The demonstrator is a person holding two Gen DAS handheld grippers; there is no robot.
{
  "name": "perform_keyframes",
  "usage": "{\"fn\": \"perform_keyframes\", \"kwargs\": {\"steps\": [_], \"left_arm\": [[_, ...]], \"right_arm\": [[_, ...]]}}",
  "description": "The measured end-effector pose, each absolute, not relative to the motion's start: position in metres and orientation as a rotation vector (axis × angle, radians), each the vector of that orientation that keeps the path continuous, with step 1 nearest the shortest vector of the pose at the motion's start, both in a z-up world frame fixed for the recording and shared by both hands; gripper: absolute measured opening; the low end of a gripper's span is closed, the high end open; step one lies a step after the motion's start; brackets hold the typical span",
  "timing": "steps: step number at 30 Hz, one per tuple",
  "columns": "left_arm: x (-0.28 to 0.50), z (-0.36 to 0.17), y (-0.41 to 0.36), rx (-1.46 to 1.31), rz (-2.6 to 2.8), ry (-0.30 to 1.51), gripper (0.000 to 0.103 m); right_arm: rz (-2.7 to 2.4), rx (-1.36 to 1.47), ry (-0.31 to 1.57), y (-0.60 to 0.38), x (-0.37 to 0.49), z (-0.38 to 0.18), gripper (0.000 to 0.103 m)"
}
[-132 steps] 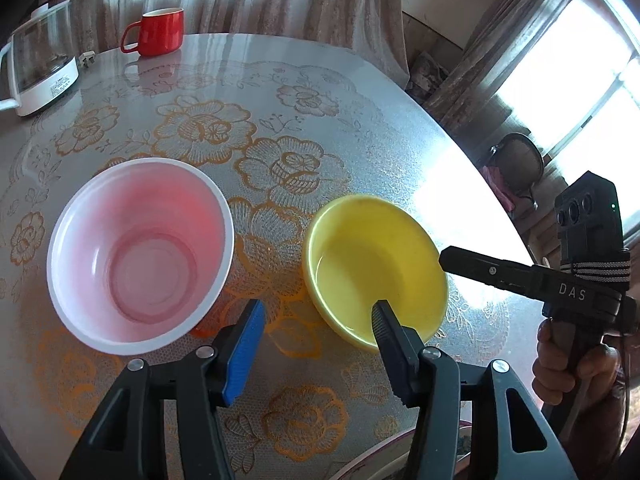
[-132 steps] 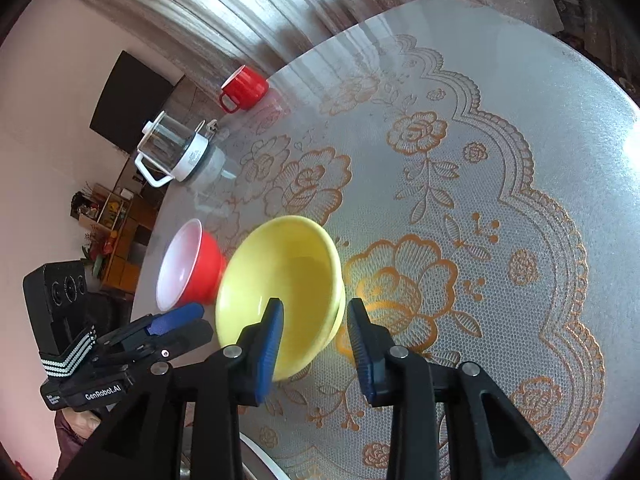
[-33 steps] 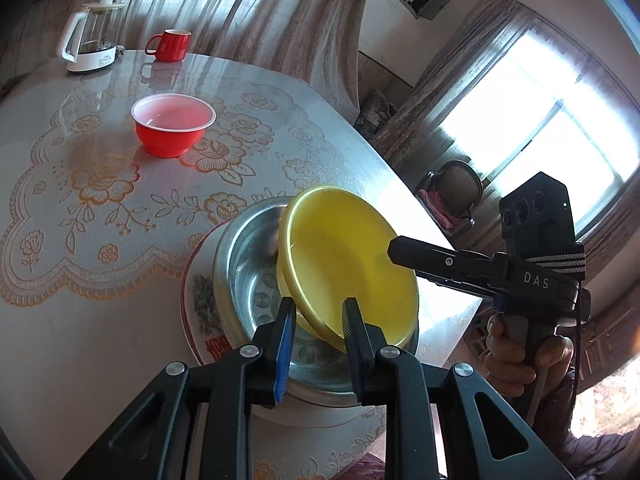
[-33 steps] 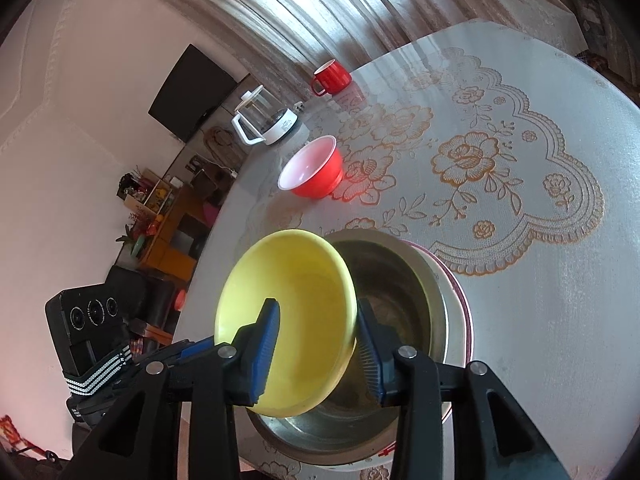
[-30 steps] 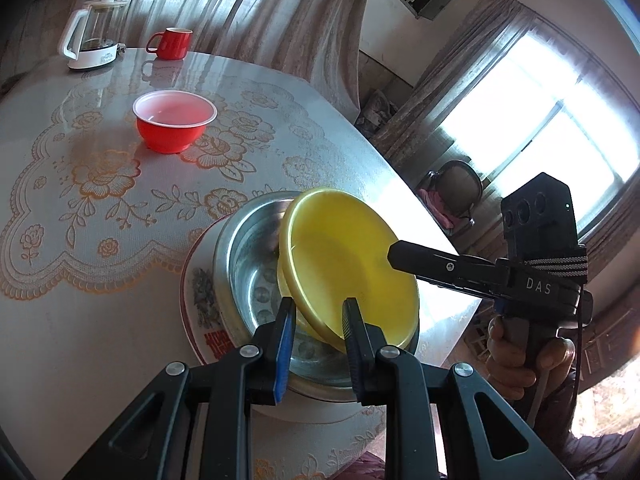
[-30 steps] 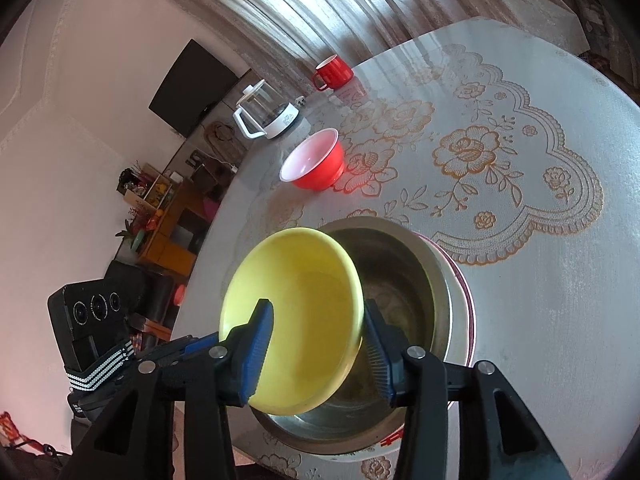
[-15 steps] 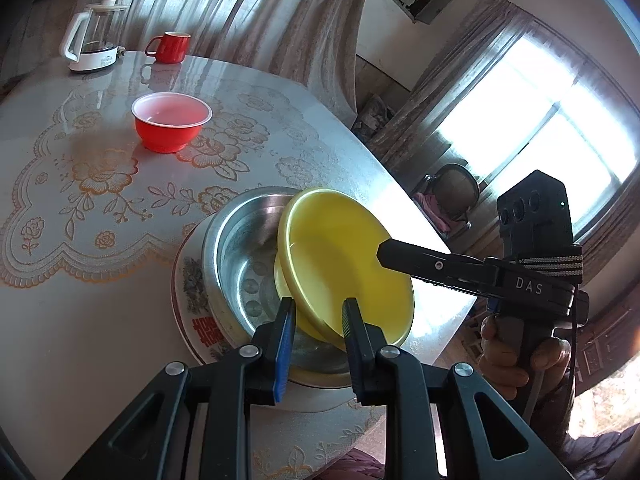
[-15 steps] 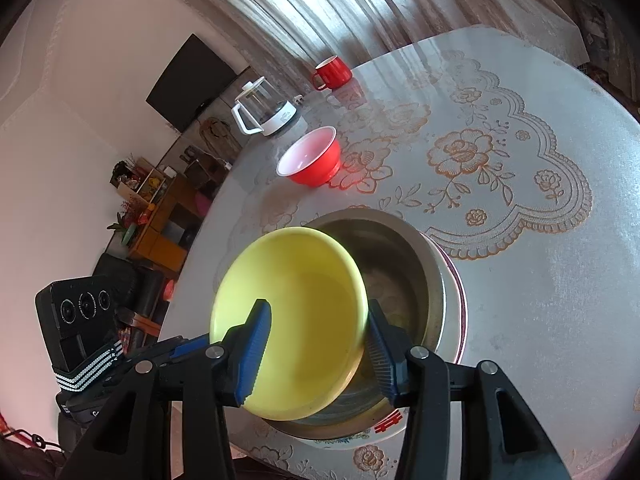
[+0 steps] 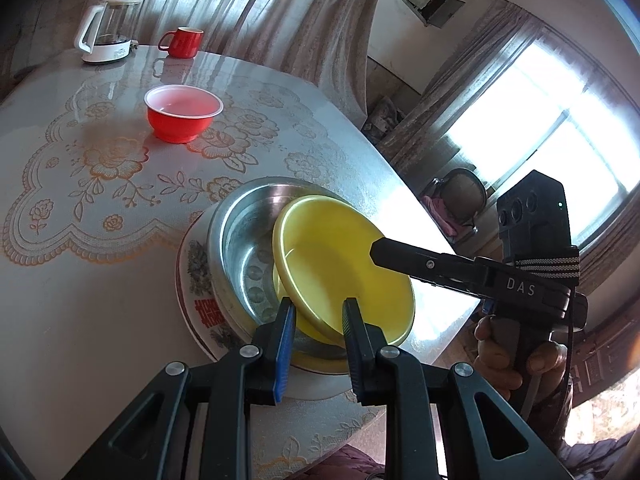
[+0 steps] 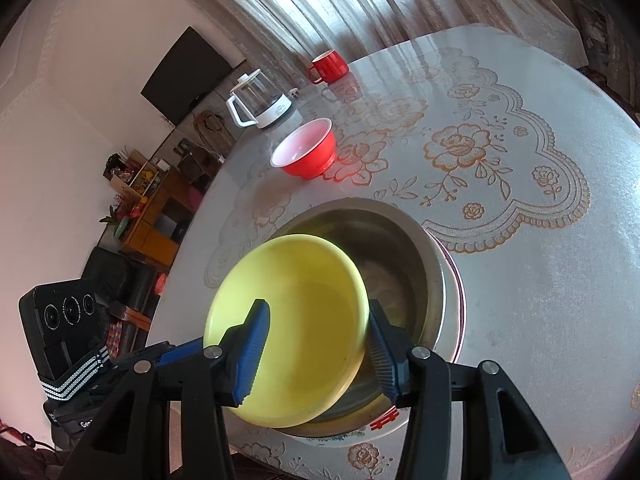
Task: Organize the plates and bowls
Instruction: 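Lower the yellow bowl into the steel bowl with the right tool, then open the right tool and withdraw from the yellow bowl rim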
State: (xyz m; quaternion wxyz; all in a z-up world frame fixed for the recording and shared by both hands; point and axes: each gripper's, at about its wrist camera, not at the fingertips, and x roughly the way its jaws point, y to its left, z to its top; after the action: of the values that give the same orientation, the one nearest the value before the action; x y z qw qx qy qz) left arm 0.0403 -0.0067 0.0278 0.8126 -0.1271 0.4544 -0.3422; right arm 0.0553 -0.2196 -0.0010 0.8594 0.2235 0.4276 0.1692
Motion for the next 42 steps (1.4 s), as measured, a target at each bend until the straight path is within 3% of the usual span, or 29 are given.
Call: {"fn": "perform_keyframes", "kwargs": {"steps": [42], "left_arm": [[0.042, 0.021, -0.016, -0.154, -0.562, 0.928, 0.027]], "right_arm": [[0.294, 0.351, 0.827, -0.217, 0.051, -0.008, 0.051]]}}
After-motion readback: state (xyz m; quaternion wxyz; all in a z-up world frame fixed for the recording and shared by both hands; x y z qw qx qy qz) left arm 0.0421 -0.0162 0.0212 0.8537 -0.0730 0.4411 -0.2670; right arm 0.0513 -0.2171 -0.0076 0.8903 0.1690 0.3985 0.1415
